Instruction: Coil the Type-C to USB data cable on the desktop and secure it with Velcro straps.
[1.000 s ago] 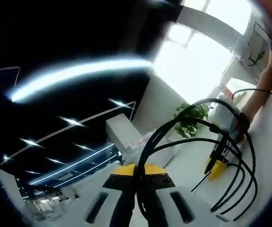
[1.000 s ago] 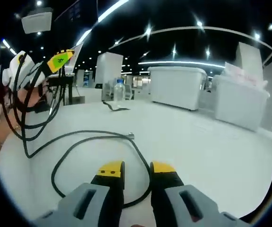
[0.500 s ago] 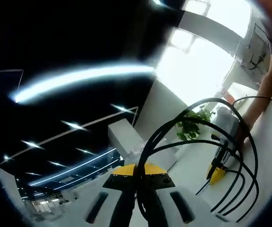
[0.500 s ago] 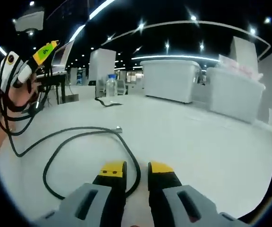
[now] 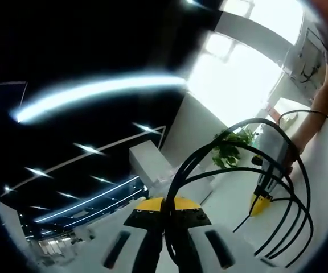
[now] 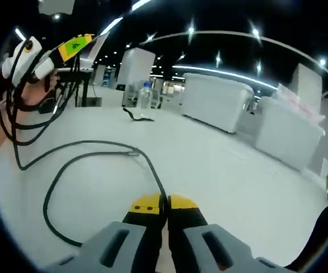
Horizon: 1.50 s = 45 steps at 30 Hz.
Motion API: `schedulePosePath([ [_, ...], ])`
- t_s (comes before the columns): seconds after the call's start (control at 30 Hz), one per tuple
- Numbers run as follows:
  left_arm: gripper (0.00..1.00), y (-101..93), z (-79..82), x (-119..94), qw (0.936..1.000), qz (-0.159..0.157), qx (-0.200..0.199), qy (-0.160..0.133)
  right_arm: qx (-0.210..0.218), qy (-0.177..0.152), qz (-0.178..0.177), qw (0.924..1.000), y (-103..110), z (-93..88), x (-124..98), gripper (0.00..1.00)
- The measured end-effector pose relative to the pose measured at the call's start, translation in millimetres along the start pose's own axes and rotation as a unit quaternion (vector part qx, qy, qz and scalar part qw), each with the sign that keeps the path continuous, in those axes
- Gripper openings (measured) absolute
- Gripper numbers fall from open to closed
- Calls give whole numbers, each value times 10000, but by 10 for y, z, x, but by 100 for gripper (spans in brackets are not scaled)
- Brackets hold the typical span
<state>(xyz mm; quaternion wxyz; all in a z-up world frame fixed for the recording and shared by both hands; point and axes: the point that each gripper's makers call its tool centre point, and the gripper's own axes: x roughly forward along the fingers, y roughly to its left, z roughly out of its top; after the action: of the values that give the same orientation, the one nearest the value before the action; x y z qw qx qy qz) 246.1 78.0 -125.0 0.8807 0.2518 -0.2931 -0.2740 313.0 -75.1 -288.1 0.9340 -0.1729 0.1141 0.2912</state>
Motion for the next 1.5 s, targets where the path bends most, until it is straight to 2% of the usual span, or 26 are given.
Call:
schedulePosePath([
  [0.23,5,-25,-42,8,10000,-22,-34,80,156,-323,-163,9992,-80,144,-84,2],
  [0.47,5,-47,-141,26,9996,-44,-185,231,366,-833,-181,9957,-82,370,-198,1],
  [0.77,5,-86,-283,55,9982,-86,-389,443,475,-1505,-138,9874,-56,692,-397,1],
  [1.07,5,-111,-384,61,9961,-116,-620,620,512,-2026,-60,9779,-3,926,-576,1],
  [1.5,5,-148,-539,74,9936,-155,-634,919,479,-2449,-27,9683,29,1103,-731,1],
])
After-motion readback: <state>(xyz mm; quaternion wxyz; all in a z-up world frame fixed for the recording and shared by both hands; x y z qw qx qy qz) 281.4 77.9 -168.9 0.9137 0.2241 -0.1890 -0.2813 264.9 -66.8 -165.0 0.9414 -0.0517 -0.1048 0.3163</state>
